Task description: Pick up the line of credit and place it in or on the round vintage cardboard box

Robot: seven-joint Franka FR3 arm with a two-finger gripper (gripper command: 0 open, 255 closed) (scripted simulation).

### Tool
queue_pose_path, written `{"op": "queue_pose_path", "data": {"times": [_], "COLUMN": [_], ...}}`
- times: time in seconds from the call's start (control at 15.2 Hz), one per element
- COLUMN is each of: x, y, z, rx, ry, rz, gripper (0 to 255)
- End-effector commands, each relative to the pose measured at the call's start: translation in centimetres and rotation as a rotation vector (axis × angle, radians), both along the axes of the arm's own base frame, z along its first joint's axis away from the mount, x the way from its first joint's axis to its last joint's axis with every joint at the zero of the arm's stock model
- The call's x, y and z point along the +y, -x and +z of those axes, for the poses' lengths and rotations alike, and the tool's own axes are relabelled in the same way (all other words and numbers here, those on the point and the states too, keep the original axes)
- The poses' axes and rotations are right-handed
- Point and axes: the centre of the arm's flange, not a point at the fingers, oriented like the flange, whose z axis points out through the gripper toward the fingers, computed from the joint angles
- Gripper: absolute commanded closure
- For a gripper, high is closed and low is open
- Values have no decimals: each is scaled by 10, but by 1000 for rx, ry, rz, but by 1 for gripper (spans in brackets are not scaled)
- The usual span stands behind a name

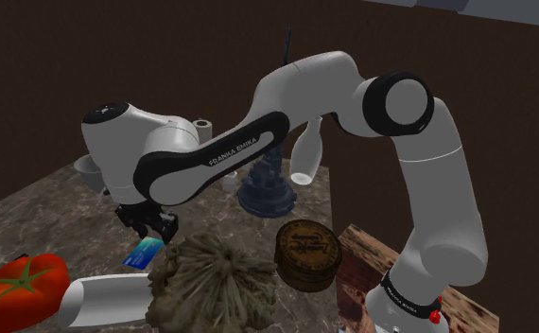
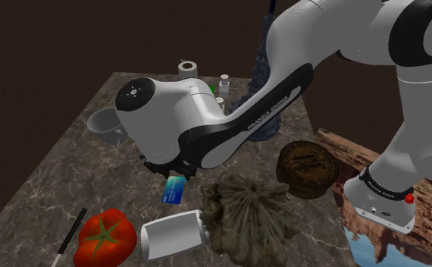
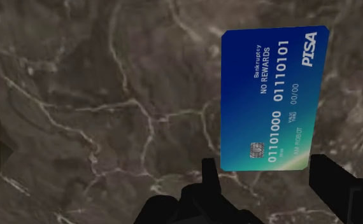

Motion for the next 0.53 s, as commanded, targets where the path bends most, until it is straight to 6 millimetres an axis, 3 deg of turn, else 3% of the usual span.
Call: {"op": "queue_pose_path", "data": {"times": [0.0, 0.46], "x": [0, 0], "y": [0, 2], "z": [-1, 0], "rx": [2, 2], "ry": [1, 2], "rz": [0, 0], "gripper": [255, 255]}}
